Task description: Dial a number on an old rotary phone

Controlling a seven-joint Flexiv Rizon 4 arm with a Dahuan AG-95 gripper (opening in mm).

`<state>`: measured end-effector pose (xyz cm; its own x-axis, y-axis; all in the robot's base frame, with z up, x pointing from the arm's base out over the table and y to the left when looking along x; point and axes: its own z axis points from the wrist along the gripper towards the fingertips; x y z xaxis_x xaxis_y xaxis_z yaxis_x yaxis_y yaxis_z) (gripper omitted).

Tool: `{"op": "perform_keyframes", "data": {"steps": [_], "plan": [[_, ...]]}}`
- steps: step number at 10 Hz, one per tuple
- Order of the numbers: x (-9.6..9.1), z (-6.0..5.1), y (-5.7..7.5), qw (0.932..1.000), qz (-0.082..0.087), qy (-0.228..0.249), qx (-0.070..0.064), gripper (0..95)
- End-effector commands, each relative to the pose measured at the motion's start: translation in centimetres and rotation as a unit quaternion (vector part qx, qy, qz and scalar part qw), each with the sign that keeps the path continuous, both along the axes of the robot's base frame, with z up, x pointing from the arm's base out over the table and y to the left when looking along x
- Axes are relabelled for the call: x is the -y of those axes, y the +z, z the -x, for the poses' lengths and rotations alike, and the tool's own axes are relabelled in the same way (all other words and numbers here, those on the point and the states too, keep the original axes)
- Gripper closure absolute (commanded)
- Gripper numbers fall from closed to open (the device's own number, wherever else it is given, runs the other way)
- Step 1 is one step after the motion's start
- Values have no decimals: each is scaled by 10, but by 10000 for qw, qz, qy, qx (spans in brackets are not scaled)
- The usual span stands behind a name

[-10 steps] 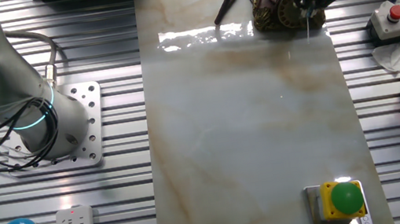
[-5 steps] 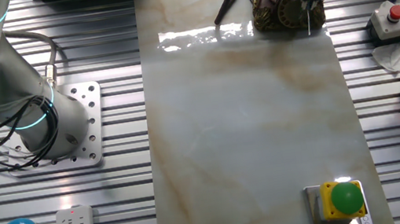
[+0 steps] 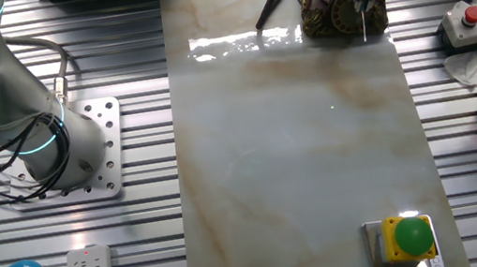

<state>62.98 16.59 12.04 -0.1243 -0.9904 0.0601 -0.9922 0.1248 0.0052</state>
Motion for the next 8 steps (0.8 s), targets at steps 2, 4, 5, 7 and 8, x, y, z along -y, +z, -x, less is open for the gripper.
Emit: {"op": "perform_keyframes", "data": {"steps": [2, 4, 5, 7, 8], "plan": [[6, 4, 2, 10000, 59, 16, 2, 950], [7, 6, 2, 10000, 92, 7, -1, 950], [7, 6, 2, 10000, 94, 11, 2, 950], [7, 7, 2, 9996, 261, 131, -23, 950], [7, 7, 1, 9993, 332, 172, -31, 950]]}}
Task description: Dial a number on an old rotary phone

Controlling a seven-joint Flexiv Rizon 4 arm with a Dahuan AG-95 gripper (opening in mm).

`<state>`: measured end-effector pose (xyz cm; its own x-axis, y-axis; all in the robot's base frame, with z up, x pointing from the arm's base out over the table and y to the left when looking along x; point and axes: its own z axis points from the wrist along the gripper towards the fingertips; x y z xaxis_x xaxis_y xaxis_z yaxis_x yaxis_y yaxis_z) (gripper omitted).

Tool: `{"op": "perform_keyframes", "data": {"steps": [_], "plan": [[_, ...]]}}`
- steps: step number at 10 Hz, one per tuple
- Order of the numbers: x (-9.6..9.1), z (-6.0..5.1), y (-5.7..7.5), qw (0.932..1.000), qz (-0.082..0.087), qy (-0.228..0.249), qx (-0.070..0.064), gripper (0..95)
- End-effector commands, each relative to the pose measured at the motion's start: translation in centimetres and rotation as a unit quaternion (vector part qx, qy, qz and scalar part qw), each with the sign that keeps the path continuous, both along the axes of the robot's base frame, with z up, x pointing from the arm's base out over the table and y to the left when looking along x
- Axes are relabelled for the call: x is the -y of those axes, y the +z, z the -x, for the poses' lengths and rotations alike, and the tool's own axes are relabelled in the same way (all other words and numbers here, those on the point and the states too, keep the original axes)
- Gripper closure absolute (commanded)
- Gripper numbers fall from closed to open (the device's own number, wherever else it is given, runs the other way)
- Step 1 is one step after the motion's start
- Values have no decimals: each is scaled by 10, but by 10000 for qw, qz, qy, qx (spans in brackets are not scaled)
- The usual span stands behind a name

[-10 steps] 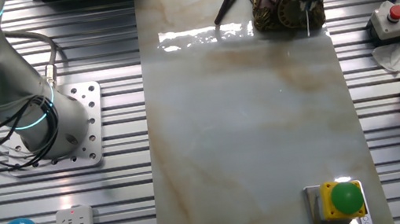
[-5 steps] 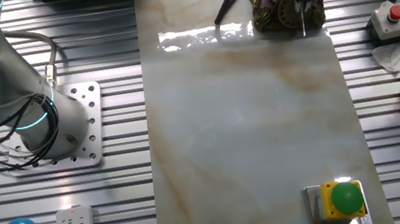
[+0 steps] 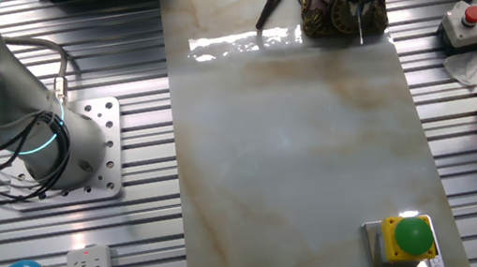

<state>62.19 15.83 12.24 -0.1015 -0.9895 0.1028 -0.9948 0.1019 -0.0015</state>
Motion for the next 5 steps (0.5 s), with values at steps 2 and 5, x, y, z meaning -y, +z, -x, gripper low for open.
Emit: {"op": "perform_keyframes", "data": {"steps": [2, 5], "plan": [[-1, 0, -1, 9997, 206, 92, -71, 950], [-3, -2, -4, 9996, 243, 89, -71, 950]]}}
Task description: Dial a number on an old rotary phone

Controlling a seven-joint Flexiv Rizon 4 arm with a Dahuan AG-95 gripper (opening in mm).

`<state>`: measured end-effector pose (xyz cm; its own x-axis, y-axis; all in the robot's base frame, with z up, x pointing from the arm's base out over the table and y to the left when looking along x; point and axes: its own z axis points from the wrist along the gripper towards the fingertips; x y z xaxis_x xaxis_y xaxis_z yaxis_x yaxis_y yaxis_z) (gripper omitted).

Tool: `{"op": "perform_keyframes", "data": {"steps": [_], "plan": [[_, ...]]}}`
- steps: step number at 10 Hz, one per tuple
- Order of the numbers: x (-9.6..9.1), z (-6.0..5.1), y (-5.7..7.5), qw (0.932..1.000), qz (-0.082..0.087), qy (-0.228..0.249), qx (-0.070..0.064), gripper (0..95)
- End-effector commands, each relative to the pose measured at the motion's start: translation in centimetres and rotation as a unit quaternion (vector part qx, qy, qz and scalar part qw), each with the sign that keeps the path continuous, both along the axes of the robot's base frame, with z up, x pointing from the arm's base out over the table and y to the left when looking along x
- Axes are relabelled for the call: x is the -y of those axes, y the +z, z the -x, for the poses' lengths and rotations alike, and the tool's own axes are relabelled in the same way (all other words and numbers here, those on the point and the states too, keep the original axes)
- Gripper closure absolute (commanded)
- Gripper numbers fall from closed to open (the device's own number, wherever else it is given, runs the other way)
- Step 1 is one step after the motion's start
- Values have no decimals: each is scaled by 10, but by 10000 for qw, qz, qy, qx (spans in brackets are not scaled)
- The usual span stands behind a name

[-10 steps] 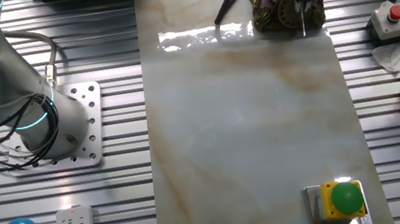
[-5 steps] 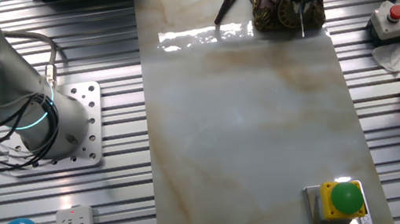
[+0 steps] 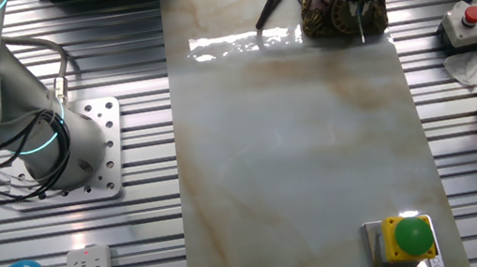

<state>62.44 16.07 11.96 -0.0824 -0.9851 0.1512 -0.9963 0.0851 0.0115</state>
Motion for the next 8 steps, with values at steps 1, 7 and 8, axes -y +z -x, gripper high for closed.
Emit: {"op": "perform_keyframes", "data": {"steps": [1, 7, 8], "plan": [[-1, 0, -2, 10000, 39, 9, 8, 950], [-3, -1, -4, 9990, 402, 159, -57, 950], [-4, -2, -4, 9990, 423, 146, -62, 950]]}}
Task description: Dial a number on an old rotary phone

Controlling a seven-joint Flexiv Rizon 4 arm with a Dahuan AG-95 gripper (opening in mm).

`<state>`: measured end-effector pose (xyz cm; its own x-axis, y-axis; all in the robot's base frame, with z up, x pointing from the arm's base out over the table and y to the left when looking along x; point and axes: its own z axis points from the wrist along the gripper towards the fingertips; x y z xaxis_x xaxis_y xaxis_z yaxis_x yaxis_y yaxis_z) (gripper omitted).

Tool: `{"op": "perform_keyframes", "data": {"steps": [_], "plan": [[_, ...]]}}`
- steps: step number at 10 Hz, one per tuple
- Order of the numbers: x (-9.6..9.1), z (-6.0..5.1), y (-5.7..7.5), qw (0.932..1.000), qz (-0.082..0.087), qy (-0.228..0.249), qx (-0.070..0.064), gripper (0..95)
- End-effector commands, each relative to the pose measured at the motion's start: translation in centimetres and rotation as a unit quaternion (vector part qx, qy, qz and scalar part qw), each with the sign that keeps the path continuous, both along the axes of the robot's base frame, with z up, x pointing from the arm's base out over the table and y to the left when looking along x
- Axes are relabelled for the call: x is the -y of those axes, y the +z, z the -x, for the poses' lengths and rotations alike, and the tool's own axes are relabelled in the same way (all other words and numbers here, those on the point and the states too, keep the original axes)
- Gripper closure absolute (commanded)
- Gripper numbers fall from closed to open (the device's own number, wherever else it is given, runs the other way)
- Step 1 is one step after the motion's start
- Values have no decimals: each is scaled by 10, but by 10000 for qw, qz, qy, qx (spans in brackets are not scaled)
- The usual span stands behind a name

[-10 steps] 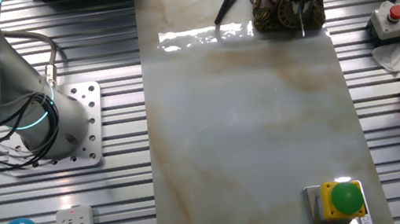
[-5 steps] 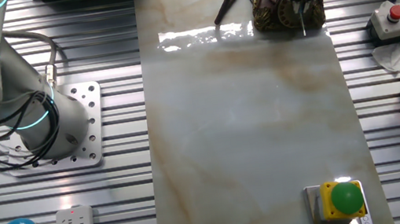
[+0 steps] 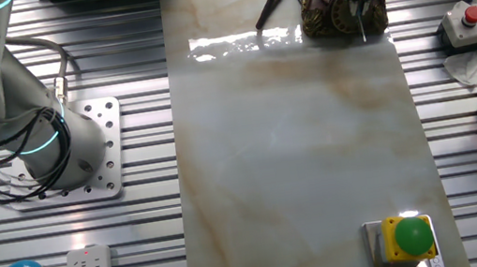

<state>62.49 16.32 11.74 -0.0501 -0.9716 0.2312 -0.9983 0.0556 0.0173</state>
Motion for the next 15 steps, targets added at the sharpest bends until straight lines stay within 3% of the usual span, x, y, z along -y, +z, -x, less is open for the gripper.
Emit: {"op": "perform_keyframes", "data": {"steps": [1, 7, 8, 10, 11, 13, 15], "plan": [[-2, -1, -2, 9999, 51, -139, -27, 950], [-10, -7, -6, 9992, 169, -313, -160, 950], [-12, -8, -7, 9989, 297, -295, -189, 950], [-12, -14, -9, 9993, 17, -336, -176, 950], [-11, -18, -14, 9992, -30, -362, -168, 950], [-17, -21, -19, 9991, 109, -374, -174, 950], [-17, -22, -19, 9970, 534, -327, -457, 950]]}}
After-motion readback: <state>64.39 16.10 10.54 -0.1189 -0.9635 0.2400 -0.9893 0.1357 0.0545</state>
